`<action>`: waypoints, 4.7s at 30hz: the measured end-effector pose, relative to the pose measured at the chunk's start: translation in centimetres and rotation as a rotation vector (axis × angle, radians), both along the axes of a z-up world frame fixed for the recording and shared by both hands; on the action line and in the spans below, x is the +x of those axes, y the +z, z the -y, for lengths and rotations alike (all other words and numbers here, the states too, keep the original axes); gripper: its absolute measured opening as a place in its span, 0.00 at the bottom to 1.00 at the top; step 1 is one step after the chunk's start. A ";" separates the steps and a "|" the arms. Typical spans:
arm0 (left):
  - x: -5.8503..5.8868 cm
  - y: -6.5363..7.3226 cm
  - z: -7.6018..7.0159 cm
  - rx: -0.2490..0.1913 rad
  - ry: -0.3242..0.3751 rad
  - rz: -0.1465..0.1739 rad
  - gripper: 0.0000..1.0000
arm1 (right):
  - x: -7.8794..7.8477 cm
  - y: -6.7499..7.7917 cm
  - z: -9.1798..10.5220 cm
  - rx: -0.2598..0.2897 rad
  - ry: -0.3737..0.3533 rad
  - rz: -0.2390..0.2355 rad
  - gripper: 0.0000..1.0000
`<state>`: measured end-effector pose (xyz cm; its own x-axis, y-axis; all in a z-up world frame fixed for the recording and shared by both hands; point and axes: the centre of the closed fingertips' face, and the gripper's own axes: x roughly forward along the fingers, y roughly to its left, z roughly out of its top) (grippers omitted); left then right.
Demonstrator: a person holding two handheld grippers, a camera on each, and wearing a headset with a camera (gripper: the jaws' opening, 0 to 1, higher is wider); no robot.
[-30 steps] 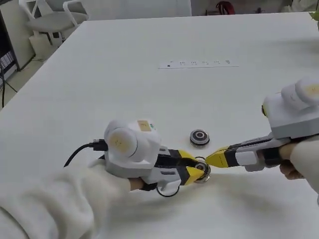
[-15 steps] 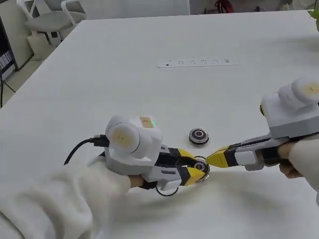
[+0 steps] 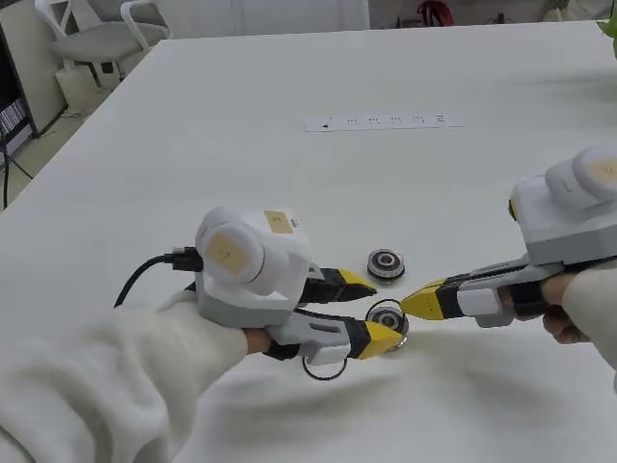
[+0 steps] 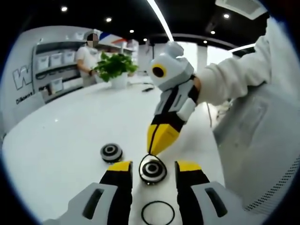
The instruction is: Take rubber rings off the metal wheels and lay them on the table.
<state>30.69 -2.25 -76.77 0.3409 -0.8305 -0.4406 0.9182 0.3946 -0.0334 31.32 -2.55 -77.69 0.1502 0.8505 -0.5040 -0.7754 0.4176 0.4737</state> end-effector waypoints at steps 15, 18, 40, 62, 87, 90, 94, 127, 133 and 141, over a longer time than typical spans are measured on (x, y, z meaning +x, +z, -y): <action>0.2 2.3 -1.2 0.012 0.014 0.038 0.60 | 0.8 1.7 0.0 0.085 -0.048 -0.007 0.00; 0.1 2.6 -1.5 0.019 0.014 0.047 0.63 | 1.0 1.9 0.1 0.097 -0.061 -0.007 0.00; 0.7 6.2 -7.1 -0.024 0.157 0.092 0.80 | 0.5 2.9 -1.1 0.126 -0.037 0.003 0.00; -0.8 6.4 -9.6 -0.038 0.218 0.081 0.82 | -0.1 4.3 -2.3 0.162 -0.008 0.023 0.00; -3.0 4.5 -11.2 -0.019 0.233 0.023 0.81 | -2.2 3.5 -4.1 0.123 0.077 0.014 0.00; -3.1 4.4 -11.3 -0.021 0.235 0.020 0.81 | -2.5 3.3 -4.3 0.115 0.089 0.013 0.00; -3.2 4.3 -11.1 -0.024 0.232 0.014 0.82 | -2.9 3.0 -4.5 0.104 0.106 0.009 0.00; -3.5 3.7 -11.0 -0.004 0.214 -0.005 0.81 | -4.7 -0.1 -4.8 -0.018 0.197 -0.013 0.00; -3.5 3.6 -10.9 -0.004 0.214 -0.008 0.80 | -4.6 -0.4 -4.6 -0.029 0.188 -0.014 0.00; -3.5 3.6 -11.0 -0.004 0.215 -0.010 0.80 | -4.3 -0.9 -4.3 -0.046 0.178 -0.014 0.00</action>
